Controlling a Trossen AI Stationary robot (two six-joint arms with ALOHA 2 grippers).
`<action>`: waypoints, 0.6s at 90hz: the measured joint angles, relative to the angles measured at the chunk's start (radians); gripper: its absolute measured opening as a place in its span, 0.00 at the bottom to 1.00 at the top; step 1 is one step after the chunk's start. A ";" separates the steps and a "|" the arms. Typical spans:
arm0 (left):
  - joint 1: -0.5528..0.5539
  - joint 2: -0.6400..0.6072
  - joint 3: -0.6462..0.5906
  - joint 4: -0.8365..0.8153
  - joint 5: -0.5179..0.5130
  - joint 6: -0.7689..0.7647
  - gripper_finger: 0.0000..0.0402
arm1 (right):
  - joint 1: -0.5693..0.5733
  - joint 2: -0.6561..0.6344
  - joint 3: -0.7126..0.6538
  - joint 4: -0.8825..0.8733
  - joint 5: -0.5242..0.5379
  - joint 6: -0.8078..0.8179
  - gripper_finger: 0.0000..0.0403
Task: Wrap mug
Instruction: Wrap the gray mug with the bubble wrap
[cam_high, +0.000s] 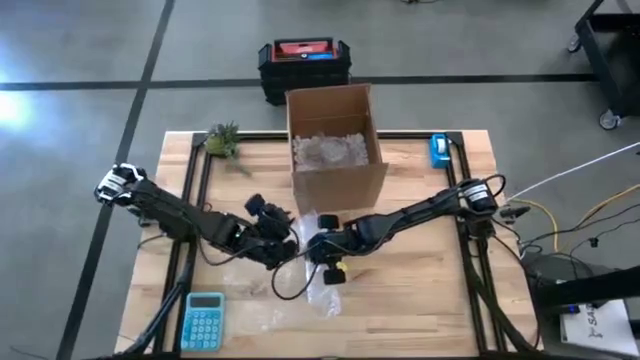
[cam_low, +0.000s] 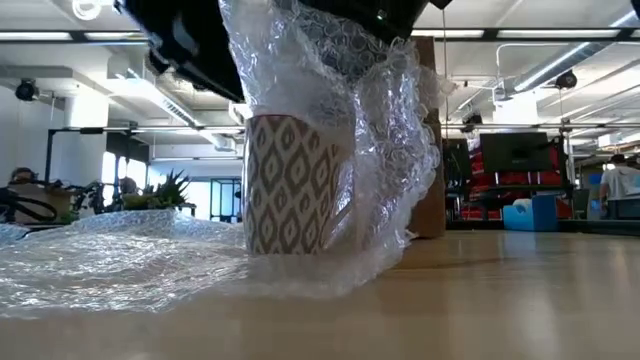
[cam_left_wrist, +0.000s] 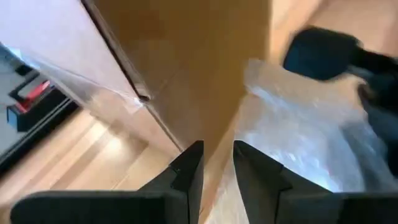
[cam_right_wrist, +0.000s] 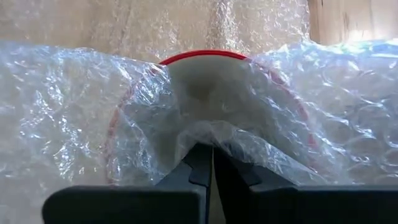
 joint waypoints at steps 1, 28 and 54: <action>0.005 0.003 -0.005 0.017 0.012 0.007 0.19 | 0.000 0.000 0.000 0.000 0.000 0.000 0.01; 0.030 0.081 -0.035 0.345 0.494 0.213 0.19 | 0.000 0.000 -0.002 0.001 -0.002 -0.011 0.01; 0.020 0.189 -0.037 0.355 0.476 0.170 0.19 | 0.001 -0.006 0.017 -0.054 0.001 0.012 0.01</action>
